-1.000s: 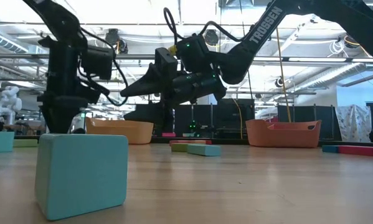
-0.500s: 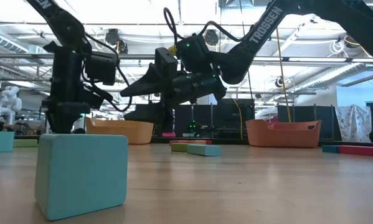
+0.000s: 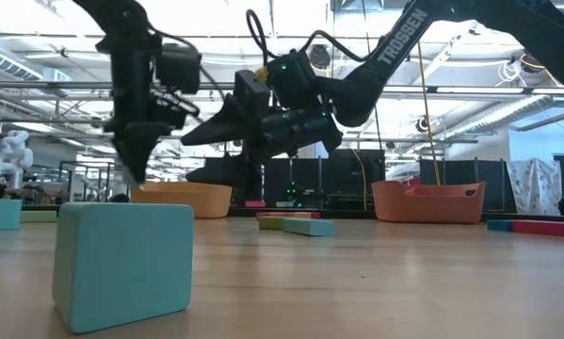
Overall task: Sort blocks by size
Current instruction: Put the small light blue block into the yellow bin
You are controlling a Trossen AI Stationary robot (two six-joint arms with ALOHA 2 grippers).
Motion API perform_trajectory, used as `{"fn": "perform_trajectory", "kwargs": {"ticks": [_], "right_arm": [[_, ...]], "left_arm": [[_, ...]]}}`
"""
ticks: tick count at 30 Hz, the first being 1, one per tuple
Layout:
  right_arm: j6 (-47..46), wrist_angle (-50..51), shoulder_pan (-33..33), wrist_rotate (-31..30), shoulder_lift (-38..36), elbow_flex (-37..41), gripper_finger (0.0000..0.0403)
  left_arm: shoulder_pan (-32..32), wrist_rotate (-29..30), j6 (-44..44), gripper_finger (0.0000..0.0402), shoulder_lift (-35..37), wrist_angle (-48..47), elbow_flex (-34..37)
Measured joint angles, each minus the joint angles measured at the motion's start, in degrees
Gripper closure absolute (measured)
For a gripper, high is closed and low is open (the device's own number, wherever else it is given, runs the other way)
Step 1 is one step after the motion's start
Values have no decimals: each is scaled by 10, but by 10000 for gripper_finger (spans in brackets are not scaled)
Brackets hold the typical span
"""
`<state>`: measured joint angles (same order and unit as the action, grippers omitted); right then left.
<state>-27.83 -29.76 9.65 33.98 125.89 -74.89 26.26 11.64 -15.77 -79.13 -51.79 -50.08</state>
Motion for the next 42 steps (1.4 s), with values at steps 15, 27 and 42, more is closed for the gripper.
{"fn": "perform_trajectory", "kwargs": {"ticks": [15,27,42], "right_arm": [[1,-4,-9,-9,0,0,126],[11,-4,-11,-9,0,0,126],[15,-4,-11,-9,0,0,126]], "left_arm": [[108,29,104,264,-99,97,-109],[169,21,107,255,-160,156,-109],[159,19,134,185,-154,135,-132]]}}
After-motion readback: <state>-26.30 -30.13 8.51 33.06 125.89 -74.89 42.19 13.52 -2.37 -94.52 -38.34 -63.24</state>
